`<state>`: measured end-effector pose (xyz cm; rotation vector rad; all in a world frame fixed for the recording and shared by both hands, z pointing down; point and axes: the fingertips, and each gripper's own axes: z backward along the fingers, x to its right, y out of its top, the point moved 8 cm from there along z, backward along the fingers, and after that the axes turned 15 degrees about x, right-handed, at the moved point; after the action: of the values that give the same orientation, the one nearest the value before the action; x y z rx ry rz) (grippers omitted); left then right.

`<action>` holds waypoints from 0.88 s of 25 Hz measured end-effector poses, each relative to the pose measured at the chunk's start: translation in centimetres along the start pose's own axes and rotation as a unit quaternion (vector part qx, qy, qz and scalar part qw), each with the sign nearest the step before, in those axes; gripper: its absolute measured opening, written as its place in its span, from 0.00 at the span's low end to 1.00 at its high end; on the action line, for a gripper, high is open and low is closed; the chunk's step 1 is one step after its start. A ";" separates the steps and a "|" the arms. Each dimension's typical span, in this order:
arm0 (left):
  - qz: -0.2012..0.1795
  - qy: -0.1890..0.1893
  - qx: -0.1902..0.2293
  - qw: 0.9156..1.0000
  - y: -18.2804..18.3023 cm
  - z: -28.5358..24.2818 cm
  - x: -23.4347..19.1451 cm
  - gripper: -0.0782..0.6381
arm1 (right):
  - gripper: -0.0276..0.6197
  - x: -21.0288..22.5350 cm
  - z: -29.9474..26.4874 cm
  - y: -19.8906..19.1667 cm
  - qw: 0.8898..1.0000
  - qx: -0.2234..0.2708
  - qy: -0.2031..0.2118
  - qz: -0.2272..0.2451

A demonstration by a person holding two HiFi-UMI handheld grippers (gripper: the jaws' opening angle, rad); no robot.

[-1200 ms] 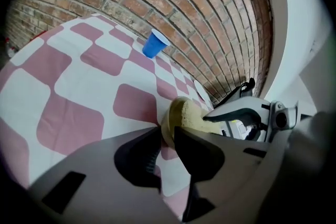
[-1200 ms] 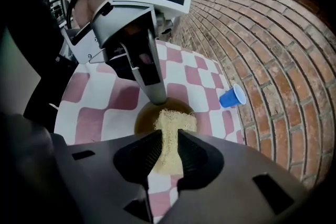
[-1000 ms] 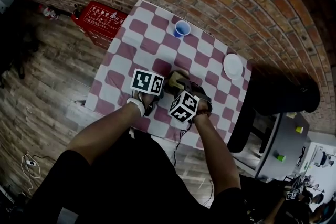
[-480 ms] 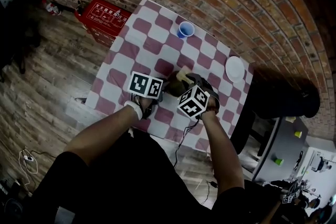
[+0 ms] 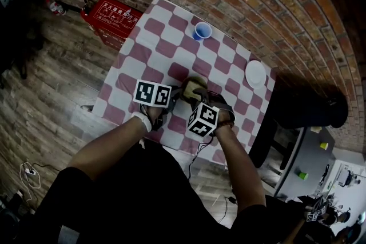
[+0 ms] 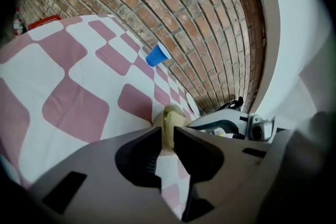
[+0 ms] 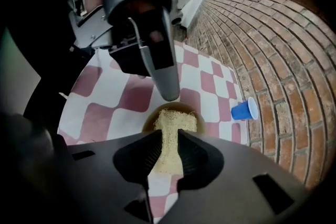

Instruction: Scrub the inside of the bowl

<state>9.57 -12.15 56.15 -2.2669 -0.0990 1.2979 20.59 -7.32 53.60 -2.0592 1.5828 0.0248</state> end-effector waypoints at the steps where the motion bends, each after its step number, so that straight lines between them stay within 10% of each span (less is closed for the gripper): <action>1: 0.001 0.000 -0.001 1.000 -0.1 0.2 0.0 0.22 | 0.20 0.4 -0.3 0.3 1.000 0.005 -0.006 -0.010; 9: 0.007 -0.005 -0.008 1.000 -1.0 0.3 0.2 0.22 | 0.20 3.5 0.0 0.0 0.998 -0.006 -0.045 -0.034; 22: 0.019 -0.004 -0.014 1.000 -1.4 0.4 -0.1 0.22 | 0.20 -1.1 1.0 0.3 0.999 -0.002 0.009 0.050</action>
<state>9.39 -10.81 56.74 -2.2976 -0.0788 1.3340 20.24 -5.99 52.99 -1.9866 1.6976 0.0472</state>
